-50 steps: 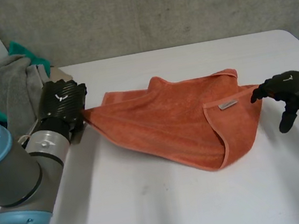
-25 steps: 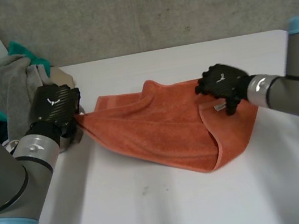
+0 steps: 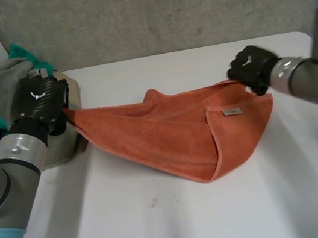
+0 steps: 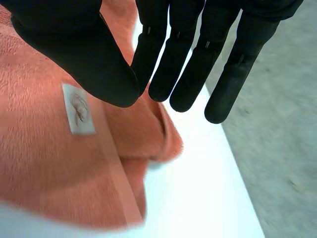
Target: Fold the laundry.
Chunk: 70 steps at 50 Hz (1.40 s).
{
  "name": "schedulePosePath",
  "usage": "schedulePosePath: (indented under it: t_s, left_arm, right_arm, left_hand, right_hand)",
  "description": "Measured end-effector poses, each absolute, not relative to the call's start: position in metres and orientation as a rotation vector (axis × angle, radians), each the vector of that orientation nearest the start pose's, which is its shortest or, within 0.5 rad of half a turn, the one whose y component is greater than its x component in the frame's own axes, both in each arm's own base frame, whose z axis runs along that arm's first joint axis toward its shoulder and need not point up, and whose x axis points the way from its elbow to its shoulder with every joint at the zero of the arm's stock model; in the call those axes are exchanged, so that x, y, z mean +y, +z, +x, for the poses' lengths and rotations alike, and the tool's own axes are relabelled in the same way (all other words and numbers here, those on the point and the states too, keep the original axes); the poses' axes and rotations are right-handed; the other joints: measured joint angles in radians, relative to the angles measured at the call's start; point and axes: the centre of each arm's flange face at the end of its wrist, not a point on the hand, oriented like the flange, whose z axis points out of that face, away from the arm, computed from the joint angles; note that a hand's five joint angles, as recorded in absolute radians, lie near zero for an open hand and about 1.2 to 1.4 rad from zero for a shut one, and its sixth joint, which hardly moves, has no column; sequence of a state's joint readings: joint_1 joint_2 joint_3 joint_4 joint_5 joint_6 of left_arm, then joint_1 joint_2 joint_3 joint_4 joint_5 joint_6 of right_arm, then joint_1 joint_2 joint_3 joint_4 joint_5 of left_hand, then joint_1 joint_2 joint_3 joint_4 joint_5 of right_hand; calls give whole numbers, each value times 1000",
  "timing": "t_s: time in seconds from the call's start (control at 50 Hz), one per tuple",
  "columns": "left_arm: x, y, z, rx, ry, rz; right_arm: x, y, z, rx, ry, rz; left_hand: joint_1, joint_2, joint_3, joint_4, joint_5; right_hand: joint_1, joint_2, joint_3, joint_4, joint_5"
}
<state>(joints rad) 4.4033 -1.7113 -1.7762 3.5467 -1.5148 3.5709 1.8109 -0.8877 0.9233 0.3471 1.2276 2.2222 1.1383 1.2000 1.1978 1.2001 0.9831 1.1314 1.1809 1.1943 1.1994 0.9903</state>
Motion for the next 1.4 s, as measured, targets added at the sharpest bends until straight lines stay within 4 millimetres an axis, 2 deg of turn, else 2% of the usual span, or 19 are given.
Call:
schedulePosePath:
  t_s: [0.02,0.12,0.16,0.18,0.22,0.3,0.42,0.5,0.62,0.74,0.78,0.88,0.94,1.04,1.12,1.16,1.2,1.3,1.4]
  left_arm:
    - [-274,241,-231,1955,-2250,824]
    - [-268,245,-227,1973,-2234,826]
    - [-266,243,-227,1987,-2225,837]
    - [-265,241,-227,1997,-2219,847]
    - [-263,238,-228,2012,-2213,865]
    - [-262,234,-229,2034,-2210,894]
    - [-261,232,-231,2050,-2217,906]
    - [-262,233,-231,2051,-2224,903]
    - [-262,234,-231,2050,-2226,899]
    - [-262,234,-231,2049,-2226,898]
    - [-262,234,-231,2049,-2226,899]
    - [-262,234,-230,2049,-2226,898]
    - [-263,234,-230,2048,-2227,896]
    - [-265,235,-228,2044,-2226,886]
    - [-267,236,-226,2040,-2225,874]
    - [-268,237,-225,2039,-2225,870]
    - [-268,237,-224,2039,-2224,867]
    - [-268,236,-225,2043,-2223,871]
    - [-266,235,-227,2048,-2221,877]
  right_arm:
    - [-365,222,256,2048,-1841,-1712]
    - [-348,249,216,2156,-1832,-1655]
    - [-342,250,210,2165,-1816,-1642]
    - [-339,247,210,2157,-1799,-1633]
    - [-336,241,217,2125,-1776,-1621]
    - [-332,221,242,2016,-1734,-1606]
    - [-332,191,284,1850,-1697,-1618]
    - [-338,172,302,1808,-1659,-1636]
    - [-351,144,312,1845,-1582,-1654]
    - [-363,127,313,1890,-1557,-1676]
    - [-368,123,313,1908,-1568,-1692]
    - [-375,122,312,1930,-1606,-1713]
    - [-378,132,310,1940,-1647,-1712]
    - [-376,162,303,1955,-1727,-1682]
    - [-373,177,294,1976,-1759,-1653]
    - [-372,176,288,1999,-1750,-1642]
    - [-371,173,283,2022,-1731,-1637]
    - [-369,160,277,2061,-1674,-1635]
    - [-369,152,276,2076,-1647,-1637]
  left_hand:
    - [0,0,0,0,0]
    - [0,0,0,0,0]
    - [0,0,0,0,0]
    - [0,0,0,0,0]
    - [0,0,0,0,0]
    - [0,0,0,0,0]
    - [0,0,0,0,0]
    - [0,0,0,0,0]
    - [0,0,0,0,0]
    - [0,0,0,0,0]
    - [0,0,0,0,0]
    - [0,0,0,0,0]
    - [0,0,0,0,0]
    - [0,0,0,0,0]
    - [0,0,0,0,0]
    - [0,0,0,0,0]
    - [0,0,0,0,0]
    - [0,0,0,0,0]
    - [0,0,0,0,0]
  right_hand:
    - [0,0,0,0,0]
    - [-2,-3,-2,-1,-2]
    - [-206,-221,-218,-217,-199]
    - [-413,-446,-439,-424,-423]
    - [-623,-678,-679,-682,-672]
    - [-740,-791,-815,-829,-816]
    - [-741,-791,-818,-837,-831]
    - [-741,-791,-818,-837,-826]
    - [-738,-789,-812,-825,-769]
    - [-682,-789,-745,-746,-701]
    - [-554,-633,-622,-627,-593]
    - [-135,-98,-98,-103,-100]
    - [-78,-16,-7,-8,-23]
    - [-78,-16,0,-2,-17]
    - [-78,-16,0,0,-15]
    - [-78,-47,-41,-44,-38]
    - [-218,-242,-246,-250,-221]
    - [-409,-464,-473,-482,-464]
    - [-419,-470,-488,-501,-486]
